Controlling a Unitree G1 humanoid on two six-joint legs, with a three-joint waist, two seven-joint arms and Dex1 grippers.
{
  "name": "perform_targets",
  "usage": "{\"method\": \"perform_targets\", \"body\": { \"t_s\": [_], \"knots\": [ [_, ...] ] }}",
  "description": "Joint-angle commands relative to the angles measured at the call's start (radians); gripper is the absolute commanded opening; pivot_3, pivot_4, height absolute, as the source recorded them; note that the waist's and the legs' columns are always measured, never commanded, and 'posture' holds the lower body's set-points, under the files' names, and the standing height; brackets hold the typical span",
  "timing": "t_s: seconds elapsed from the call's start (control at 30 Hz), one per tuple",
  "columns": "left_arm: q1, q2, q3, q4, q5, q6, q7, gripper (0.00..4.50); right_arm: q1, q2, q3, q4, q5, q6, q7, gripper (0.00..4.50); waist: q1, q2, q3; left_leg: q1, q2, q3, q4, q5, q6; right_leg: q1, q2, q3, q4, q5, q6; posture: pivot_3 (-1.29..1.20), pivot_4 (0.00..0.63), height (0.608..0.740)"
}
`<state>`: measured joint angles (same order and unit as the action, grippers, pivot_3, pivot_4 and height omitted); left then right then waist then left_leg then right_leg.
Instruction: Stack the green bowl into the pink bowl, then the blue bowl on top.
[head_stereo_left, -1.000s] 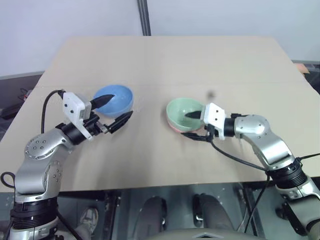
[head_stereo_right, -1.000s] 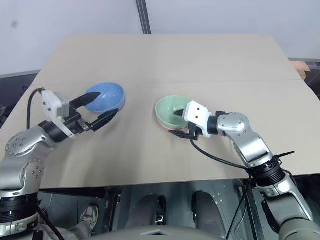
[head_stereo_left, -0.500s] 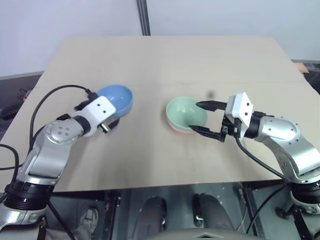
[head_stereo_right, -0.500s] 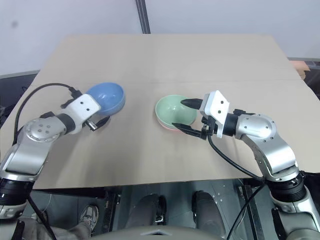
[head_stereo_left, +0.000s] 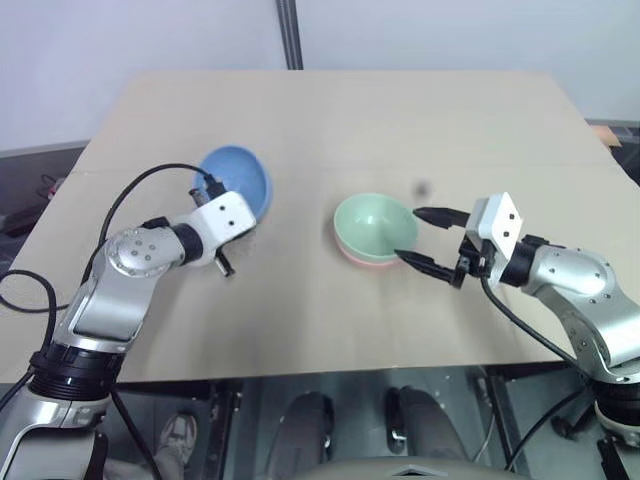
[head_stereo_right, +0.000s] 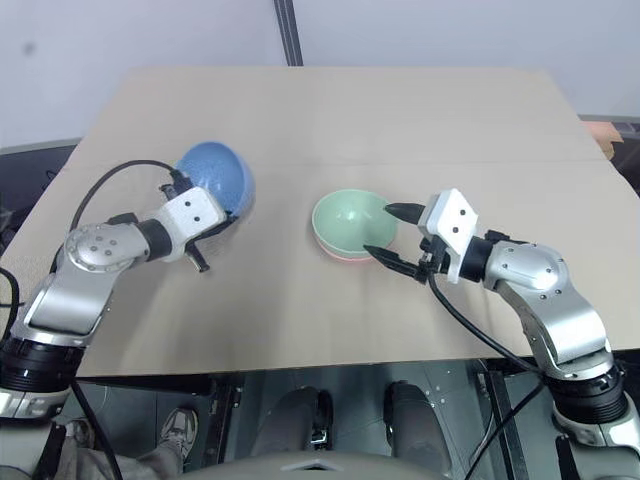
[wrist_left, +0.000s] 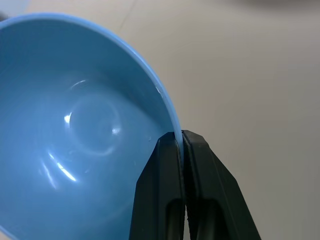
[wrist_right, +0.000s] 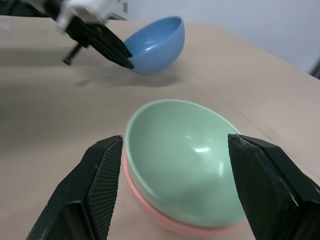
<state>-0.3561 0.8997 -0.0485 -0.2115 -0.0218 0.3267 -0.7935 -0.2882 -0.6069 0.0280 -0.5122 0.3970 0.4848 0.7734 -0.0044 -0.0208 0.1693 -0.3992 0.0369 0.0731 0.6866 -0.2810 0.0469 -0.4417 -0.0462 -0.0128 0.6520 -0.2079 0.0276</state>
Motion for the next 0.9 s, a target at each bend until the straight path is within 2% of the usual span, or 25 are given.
{"method": "perform_targets", "body": {
  "t_s": [0.03,0.2,0.4,0.5,0.67,0.8,0.87,0.9],
  "knots": [
    [-0.124,-0.025,-0.004,-0.078,-0.082,-0.023,-0.093,0.07,0.021,-0.02,-0.063,-0.066,0.005,0.009,-0.043,3.55,0.001,0.0,0.0,0.0,0.0,0.0,0.0,0.0,0.0,0.0,0.0,0.0,0.0,0.0,0.0,0.0,0.15,0.74],
    [-0.275,-0.082,-0.072,-0.043,-0.164,-0.106,-0.262,0.07,0.066,-0.037,-0.107,-0.093,0.004,0.032,-0.088,3.55,0.016,-0.001,0.0,0.0,-0.001,0.001,0.001,0.0,0.0,0.0,0.001,0.001,0.001,0.0,0.0,0.0,0.15,0.74],
    [-0.425,-0.157,-0.18,0.094,-0.21,-0.19,-0.487,0.07,0.106,-0.055,-0.139,-0.13,-0.005,0.049,-0.135,3.55,0.017,-0.001,0.001,0.0,-0.002,0.001,0.002,0.0,0.0,0.0,0.004,0.002,0.001,0.0,0.0,0.0,0.15,0.74],
    [-0.455,-0.178,-0.195,0.156,-0.203,-0.252,-0.543,0.93,0.117,-0.057,-0.146,-0.147,-0.001,0.062,-0.155,3.55,0.013,-0.001,0.001,0.001,-0.002,0.001,0.002,0.0,0.0,0.0,0.005,0.003,0.001,0.0,0.0,0.0,0.15,0.74],
    [-0.466,-0.219,-0.136,0.174,-0.228,-0.235,-0.51,3.27,0.151,-0.028,-0.175,-0.163,0.023,0.095,-0.21,3.55,0.016,-0.001,0.001,0.0,-0.001,0.001,0.002,0.0,0.0,0.0,0.006,0.003,0.001,0.0,0.0,0.0,0.15,0.74],
    [-0.392,-0.176,-0.037,0.113,-0.279,-0.039,-0.409,3.27,0.169,-0.02,-0.177,-0.107,0.038,0.054,-0.171,3.55,0.005,-0.001,0.001,0.001,0.0,0.001,0.002,0.0,0.0,0.0,0.006,0.004,0.001,0.0,0.0,0.0,0.15,0.74],
    [-0.337,-0.174,0.042,0.071,-0.333,0.067,-0.333,3.71,0.169,-0.058,-0.164,-0.057,0.026,0.033,-0.117,3.55,-0.003,-0.001,0.001,0.001,0.0,0.001,0.002,0.0,0.0,0.0,0.006,0.004,0.001,0.0,0.0,0.0,0.15,0.74],
    [-0.311,-0.172,0.075,0.043,-0.36,0.12,-0.301,4.08,0.166,-0.068,-0.165,-0.028,0.015,0.01,-0.102,3.77,-0.004,-0.001,0.001,0.001,0.001,0.001,0.002,0.0,0.0,0.0,0.006,0.004,0.001,0.0,0.001,0.0,0.15,0.74]
  ]
}}
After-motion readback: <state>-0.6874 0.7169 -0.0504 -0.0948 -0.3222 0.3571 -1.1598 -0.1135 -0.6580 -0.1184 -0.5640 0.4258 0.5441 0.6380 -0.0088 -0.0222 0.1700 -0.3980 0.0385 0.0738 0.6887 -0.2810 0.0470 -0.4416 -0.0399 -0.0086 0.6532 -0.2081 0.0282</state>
